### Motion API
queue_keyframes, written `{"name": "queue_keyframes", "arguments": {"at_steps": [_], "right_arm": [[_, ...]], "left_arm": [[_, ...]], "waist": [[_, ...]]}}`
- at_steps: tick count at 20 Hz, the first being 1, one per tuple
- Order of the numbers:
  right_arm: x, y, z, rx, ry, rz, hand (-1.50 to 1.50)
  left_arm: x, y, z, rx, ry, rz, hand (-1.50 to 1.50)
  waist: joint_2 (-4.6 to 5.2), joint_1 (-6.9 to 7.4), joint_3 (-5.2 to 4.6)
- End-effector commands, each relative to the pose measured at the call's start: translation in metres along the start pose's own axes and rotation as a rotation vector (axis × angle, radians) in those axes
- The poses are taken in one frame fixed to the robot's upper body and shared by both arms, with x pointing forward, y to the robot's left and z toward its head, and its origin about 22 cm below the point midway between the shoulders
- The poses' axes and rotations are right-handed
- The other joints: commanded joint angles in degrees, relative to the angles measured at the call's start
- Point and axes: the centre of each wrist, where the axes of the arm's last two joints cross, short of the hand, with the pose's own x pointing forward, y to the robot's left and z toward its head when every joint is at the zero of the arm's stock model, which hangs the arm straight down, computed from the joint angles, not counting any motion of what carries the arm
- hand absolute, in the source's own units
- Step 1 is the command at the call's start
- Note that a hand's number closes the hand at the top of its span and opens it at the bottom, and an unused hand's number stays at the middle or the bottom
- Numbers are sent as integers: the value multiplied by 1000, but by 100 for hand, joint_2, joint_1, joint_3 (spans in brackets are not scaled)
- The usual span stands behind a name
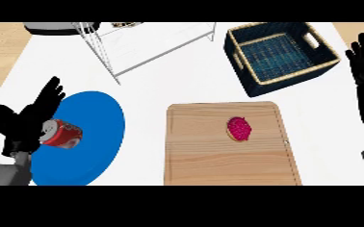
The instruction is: Pick the cupcake from the cutting board and place it in the basket
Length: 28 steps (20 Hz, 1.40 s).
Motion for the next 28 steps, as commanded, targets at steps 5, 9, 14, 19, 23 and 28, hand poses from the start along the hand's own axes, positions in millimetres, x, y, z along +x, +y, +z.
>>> {"name": "queue_keyframes", "arguments": {"at_steps": [5, 9, 14, 19, 23, 28], "right_arm": [[22, 41, 56, -18, -41, -138, 150], [28, 129, 91, 260, -238, -76, 150], [16, 188, 110, -32, -62, 53, -150], [-18, 144, 100, -199, 107, 404, -150], [-13, 119, 90, -200, 238, 619, -150], [16, 117, 95, -16, 406, 833, -150]], "left_arm": [[42, -56, 2, 49, -265, 127, 0], [25, -92, 14, -26, -250, 184, 0], [20, -99, 25, -11, -251, 188, 0], [27, -80, 22, 35, -254, 167, 0], [25, -88, 29, 20, -247, 178, 0], [23, -86, 27, 37, -253, 166, 0]], "waist": [[-5, 35, -38], [31, 255, -50], [21, 185, -68], [-45, -83, -120], [-77, -127, -140], [-50, -74, -136]]}}
